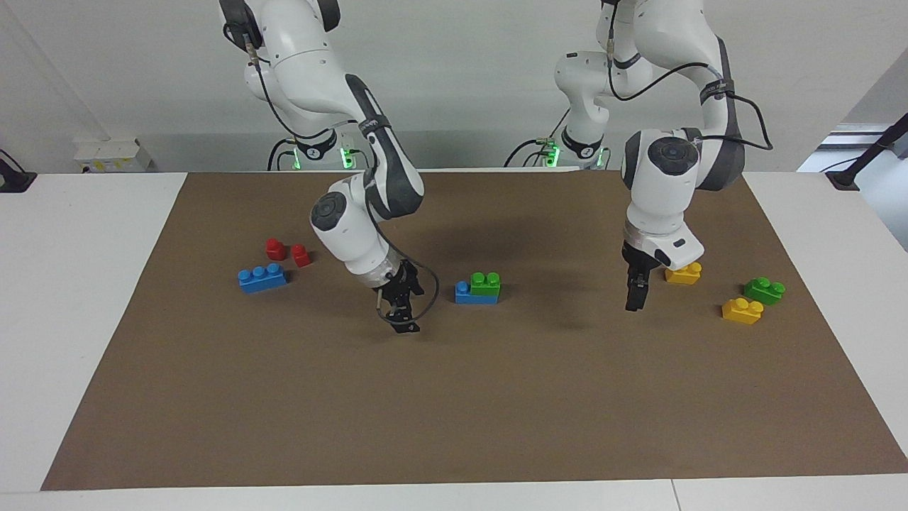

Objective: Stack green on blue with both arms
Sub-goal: 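Open both grippers and withdraw them from the stacked bricks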

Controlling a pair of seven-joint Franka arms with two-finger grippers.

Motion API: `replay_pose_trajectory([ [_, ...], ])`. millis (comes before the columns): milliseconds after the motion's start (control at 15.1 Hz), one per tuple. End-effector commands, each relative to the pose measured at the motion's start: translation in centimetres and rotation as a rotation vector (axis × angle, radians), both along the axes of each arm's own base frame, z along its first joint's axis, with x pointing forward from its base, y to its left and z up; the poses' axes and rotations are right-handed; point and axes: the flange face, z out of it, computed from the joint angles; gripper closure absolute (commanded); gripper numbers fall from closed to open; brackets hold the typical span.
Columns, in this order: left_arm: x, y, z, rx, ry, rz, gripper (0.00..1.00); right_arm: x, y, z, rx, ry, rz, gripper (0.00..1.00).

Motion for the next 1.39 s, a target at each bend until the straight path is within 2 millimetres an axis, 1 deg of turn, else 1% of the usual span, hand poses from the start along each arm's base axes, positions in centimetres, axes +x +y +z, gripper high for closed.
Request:
replay_pose_trajectory([
  [0,0.0,2.4,3.1,0.045,0.043,-0.173,0.0,0.4,-4.7,4.2,0.001,-0.041,0.187,0.0],
  [133,0.1,2.9,4.5,0.067,0.086,-0.296,0.0,0.4,-9.0,6.6,-0.033,-0.09,0.383,0.0],
  [199,0.2,3.6,5.1,0.075,0.104,-0.348,0.0,0.3,-10.6,7.9,-0.066,-0.114,0.5,0.0],
  [265,0.2,4.4,5.9,0.083,0.116,-0.403,0.0,0.1,-11.7,9.1,-0.092,-0.131,0.621,0.0],
  [332,-0.1,4.9,6.8,0.091,0.124,-0.469,0.0,-0.2,-12.8,10.1,-0.105,-0.136,0.701,0.0],
  [398,-0.4,6.0,7.7,0.1,0.131,-0.532,0.0,-0.4,-14.0,11.3,-0.112,-0.138,0.758,0.0],
  [465,-0.8,6.6,8.5,0.108,0.138,-0.591,0.0,-0.7,-15.1,12.7,-0.12,-0.134,0.807,0.0],
  [597,-1.5,7.8,10.0,0.117,0.147,-0.681,0.0,-1.2,-17.4,16.0,-0.168,-0.133,0.963,0.0],
  [664,-1.8,8.0,10.6,0.108,0.149,-0.718,0.0,-1.5,-18.5,17.6,-0.189,-0.14,1.052,0.0],
  [796,-2.7,8.0,12.2,0.085,0.145,-0.815,0.0,-2.4,-20.7,20.2,-0.211,-0.176,1.2,0.0],
  [929,-3.5,8.2,13.4,0.07,0.163,-0.928,0.0,-3.7,-22.1,22.1,-0.222,-0.196,1.34,0.0],
  [996,-4.0,8.2,14.1,0.059,0.172,-0.965,0.0,-4.3,-22.7,23.2,-0.236,-0.197,1.375,0.0],
  [1062,-4.3,8.0,15.3,0.037,0.171,-0.992,0.0,-5.0,-23.1,24.2,-0.245,-0.191,1.386,0.0],
  [1195,-4.6,7.7,17.7,-0.026,0.158,-1.038,0.0,-6.3,-23.2,26.1,-0.261,-0.176,1.396,0.0],
  [1261,-4.8,7.5,18.9,-0.048,0.15,-1.044,0.0,-6.5,-23.4,27.1,-0.286,-0.158,1.405,0.0],
  [1327,-4.8,7.9,19.6,-0.065,0.152,-1.037,0.0,-6.5,-23.7,28.4,-0.316,-0.136,1.413,0.0],
])
